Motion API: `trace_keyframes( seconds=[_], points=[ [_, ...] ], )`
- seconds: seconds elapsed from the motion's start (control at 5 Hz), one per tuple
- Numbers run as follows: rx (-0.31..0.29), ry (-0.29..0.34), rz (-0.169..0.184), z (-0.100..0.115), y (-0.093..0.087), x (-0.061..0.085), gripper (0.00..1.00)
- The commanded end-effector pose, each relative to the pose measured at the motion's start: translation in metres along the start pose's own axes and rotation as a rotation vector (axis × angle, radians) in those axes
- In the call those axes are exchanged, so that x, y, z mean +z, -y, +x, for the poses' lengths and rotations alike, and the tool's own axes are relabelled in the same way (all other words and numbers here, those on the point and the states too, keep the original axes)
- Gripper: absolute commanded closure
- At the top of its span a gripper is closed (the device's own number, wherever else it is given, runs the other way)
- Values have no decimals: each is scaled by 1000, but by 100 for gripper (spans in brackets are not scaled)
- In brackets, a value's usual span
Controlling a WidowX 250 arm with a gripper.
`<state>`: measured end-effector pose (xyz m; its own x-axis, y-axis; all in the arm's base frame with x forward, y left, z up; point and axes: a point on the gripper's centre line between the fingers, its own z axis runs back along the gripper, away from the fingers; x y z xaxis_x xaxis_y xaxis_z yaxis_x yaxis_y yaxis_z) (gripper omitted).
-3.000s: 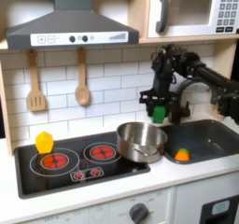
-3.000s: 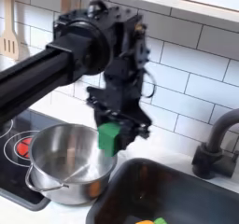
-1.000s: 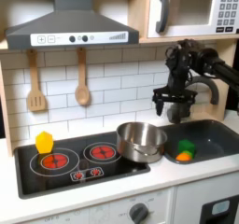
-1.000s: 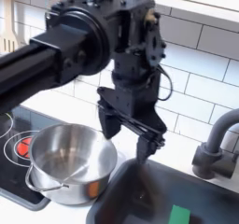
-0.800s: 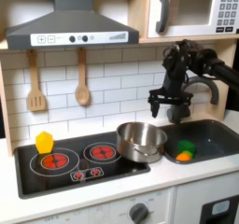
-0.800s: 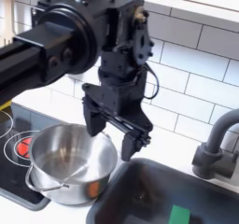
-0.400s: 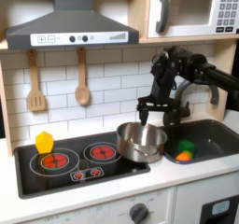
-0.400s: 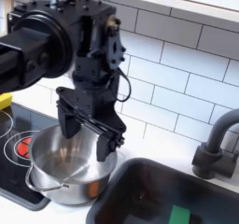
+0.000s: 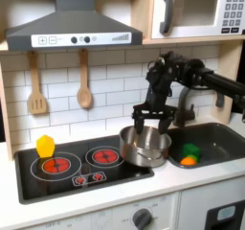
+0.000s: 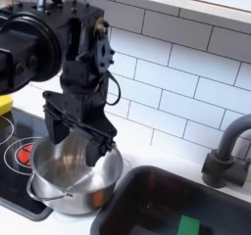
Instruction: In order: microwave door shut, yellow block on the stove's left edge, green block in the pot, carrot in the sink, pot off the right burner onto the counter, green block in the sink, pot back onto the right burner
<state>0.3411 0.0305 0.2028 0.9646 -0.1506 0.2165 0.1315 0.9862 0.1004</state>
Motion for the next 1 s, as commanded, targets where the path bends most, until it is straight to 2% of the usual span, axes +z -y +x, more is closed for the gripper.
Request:
trace_keyframes(
  seconds=[0.0,0.4,0.6,0.8],
  points=[
    [10,-26,-2,3,-2,-20,0],
    [30,-47,-11,4,-3,-34,0],
    [67,-46,-18,2,-4,-35,0],
    [78,-61,-11,-4,-12,-36,0]
  ],
)
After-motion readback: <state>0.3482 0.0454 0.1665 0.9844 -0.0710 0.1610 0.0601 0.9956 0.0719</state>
